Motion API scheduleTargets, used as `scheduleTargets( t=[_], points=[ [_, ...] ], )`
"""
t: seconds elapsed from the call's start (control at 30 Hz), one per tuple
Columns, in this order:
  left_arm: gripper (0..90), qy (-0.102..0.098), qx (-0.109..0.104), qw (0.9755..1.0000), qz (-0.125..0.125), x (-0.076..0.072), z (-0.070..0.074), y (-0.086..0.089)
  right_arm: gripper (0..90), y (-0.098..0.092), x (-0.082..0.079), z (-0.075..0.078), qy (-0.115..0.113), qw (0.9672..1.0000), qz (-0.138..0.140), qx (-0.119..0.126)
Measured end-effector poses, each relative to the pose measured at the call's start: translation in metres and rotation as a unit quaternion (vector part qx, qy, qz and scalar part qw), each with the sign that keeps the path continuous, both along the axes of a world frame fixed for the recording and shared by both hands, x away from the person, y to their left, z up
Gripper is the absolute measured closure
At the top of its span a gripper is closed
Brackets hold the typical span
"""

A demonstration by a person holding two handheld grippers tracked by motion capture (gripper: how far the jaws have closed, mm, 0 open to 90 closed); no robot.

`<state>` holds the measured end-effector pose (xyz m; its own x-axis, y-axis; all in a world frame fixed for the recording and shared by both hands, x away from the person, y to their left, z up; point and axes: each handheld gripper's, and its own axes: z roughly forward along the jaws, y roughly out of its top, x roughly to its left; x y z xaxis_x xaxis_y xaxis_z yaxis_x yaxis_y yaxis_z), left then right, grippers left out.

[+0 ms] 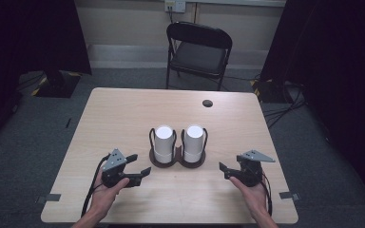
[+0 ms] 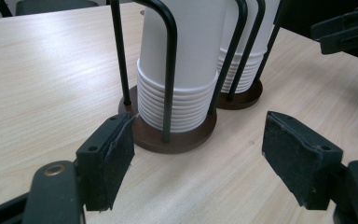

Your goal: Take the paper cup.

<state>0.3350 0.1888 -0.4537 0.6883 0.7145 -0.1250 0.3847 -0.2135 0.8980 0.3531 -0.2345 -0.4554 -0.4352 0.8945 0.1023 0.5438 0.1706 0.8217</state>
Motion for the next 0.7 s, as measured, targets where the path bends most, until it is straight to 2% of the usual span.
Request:
scheduleTargets(
  t=[0.07,0.2,0.27,0.33,0.4,0.47,0.53,0.7],
  points=[
    [25.1,0.002,0.002,1.0,-0.004,0.0,0.0,-0.001,21.2,0.001,-0.001,0.001,-0.002,1.0,0.004,0.003],
    [24.1,0.017,0.006,0.9998,-0.009,0.002,-0.001,-0.001,23.5,0.002,0.0,0.002,-0.005,0.9999,0.01,0.012],
    [23.1,0.022,0.005,0.9997,-0.003,0.003,-0.001,-0.002,23.6,0.002,0.0,0.002,-0.004,0.9997,0.016,0.017],
    [23.5,0.022,0.009,0.9997,0.003,0.003,0.0,-0.003,24.3,0.001,0.001,0.003,-0.007,0.9996,0.019,0.017],
    [24.3,0.023,0.009,0.9997,0.006,0.003,0.001,-0.003,29.3,0.0,0.001,0.004,-0.006,0.9994,0.029,0.02],
    [24.2,0.019,0.016,0.9997,0.004,0.002,0.001,-0.004,29.3,-0.003,0.002,0.006,-0.005,0.999,0.034,0.03],
    [24.1,0.019,0.019,0.9996,0.004,0.001,0.0,-0.006,29.2,-0.004,0.001,0.008,-0.012,0.999,0.033,0.027],
    [23.2,0.017,0.016,0.9997,-0.009,-0.002,0.002,-0.008,28.8,-0.002,-0.006,0.014,-0.029,0.9975,0.055,0.034]
  ],
)
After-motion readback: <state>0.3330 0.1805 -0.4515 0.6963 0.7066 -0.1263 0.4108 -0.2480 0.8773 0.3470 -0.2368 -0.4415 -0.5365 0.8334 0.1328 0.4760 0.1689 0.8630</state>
